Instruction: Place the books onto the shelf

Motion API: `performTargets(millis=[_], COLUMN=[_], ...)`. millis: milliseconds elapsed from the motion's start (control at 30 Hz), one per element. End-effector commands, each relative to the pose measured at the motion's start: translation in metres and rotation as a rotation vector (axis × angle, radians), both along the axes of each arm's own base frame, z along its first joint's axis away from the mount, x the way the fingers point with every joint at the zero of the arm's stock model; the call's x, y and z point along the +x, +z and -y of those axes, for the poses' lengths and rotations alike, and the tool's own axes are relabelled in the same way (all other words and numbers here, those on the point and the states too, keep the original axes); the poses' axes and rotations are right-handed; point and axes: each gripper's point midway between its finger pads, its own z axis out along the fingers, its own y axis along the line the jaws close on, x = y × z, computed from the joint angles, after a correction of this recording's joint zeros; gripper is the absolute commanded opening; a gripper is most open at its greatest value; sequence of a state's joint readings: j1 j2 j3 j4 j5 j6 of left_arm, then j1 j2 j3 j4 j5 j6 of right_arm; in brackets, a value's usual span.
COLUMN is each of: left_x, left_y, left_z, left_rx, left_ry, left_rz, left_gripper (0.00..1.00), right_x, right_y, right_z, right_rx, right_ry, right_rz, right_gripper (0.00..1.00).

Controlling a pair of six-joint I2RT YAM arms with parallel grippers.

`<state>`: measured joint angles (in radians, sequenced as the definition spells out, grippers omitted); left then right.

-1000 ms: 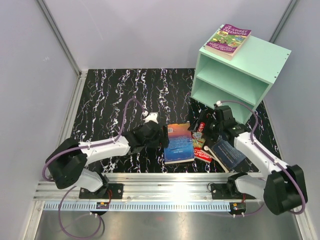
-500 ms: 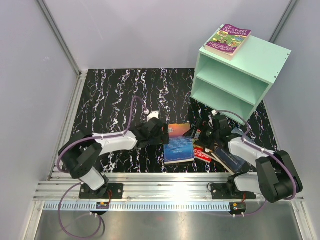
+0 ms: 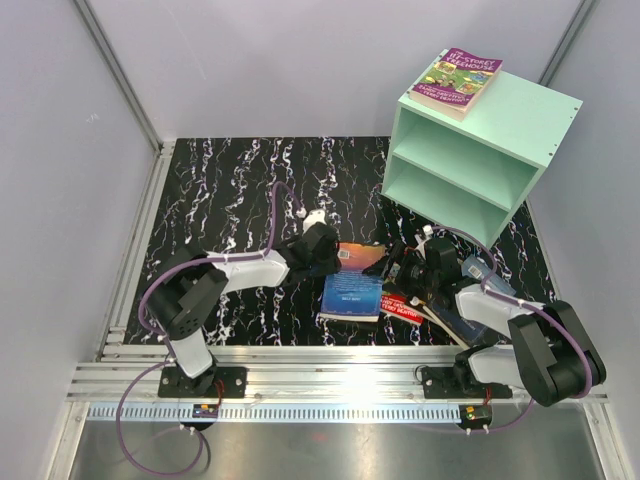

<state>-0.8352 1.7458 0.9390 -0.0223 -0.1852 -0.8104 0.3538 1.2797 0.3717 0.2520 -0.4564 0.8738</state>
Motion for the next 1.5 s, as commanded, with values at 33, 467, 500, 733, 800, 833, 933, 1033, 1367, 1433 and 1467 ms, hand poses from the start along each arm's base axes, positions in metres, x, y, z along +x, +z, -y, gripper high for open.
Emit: performTargets(millis=[33,467,500,733,800,833,933,1033,1367,1433,1467], left_x=[-0.007,-0.026,-0.028,-0.043,-0.047,-0.049,-0.056,-0.064,-0.077,-0.078,-0.079], left_y=[-0.009,-0.030,-0.032,-0.026,-0.023,-0.023,-0.019,-0.016,-0.009,-0.009,-0.010], left_z=[0.025,0.029,0.028,0.030,0.032,0.032,0.033,0.038,0.053,0.056,0.056], left_rx=[-0.064,-0.151,-0.153,-0.210,-0.225,-0.229,-0.248,-0.272,-0.306,-0.308,-0.304], left_ry=[-0.045,-0.044,-0.047,-0.046,-0.048,-0.046,-0.044,-0.068,-0.110,-0.120,-0.121], left_rz=[-0.036,-0.112,-0.115,-0.138,-0.138,-0.142,-0.146,-0.165,-0.179,-0.182,-0.185], left_gripper=[0.23,0.07,0.07,0.04,0.04,0.04,0.04,0.03,0.03,0.03,0.02], right_x=[-0.046,-0.043,-0.042,-0.027,-0.024,-0.019,-0.010,-0.002,0.028,0.029,0.032], right_y=[-0.040,-0.040,-0.039,-0.031,-0.030,-0.024,-0.014,-0.004,0.021,0.021,0.028], right_z=[-0.002,-0.021,-0.021,-0.014,-0.011,-0.009,-0.002,0.006,0.013,0.008,0.002], right_rx=[-0.044,-0.031,-0.033,-0.062,-0.075,-0.079,-0.098,-0.120,-0.135,-0.118,-0.091], right_ry=[0.050,0.053,0.050,-0.028,-0.055,-0.078,-0.132,-0.186,-0.285,-0.283,-0.273], right_rz=[-0.183,-0.168,-0.165,-0.127,-0.124,-0.100,-0.066,-0.027,0.109,0.118,0.152], right_gripper=[0.96,0.58,0.56,0.51,0.51,0.51,0.51,0.51,0.51,0.50,0.45])
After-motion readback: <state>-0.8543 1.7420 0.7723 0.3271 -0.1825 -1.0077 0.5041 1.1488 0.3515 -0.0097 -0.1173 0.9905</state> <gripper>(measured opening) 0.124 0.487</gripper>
